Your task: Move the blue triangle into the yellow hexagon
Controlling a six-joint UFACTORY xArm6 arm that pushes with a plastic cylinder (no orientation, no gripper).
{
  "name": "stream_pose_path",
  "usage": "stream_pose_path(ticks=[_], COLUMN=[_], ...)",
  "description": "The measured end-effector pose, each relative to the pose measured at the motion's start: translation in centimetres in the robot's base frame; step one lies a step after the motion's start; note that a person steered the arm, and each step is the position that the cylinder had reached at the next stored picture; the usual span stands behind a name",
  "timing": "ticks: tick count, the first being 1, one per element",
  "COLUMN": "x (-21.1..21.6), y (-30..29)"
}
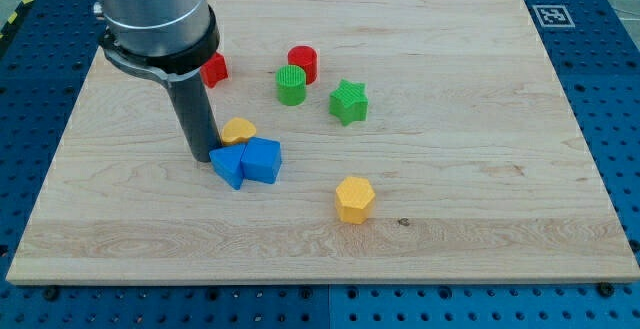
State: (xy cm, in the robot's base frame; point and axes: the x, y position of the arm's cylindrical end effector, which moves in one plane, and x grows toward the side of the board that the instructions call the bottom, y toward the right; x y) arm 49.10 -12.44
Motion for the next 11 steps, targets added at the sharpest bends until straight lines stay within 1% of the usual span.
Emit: stream_pose_path(ticks=[2, 3, 4, 5, 6, 7, 9, 10, 11], x=[2.3, 2.3, 2.3, 2.8, 4.5, 5.5, 5.5, 5.6, 6.0], y=[6.7, 4.9, -0.6, -4.4, -4.5, -0.4, 8.5, 9.4, 8.8])
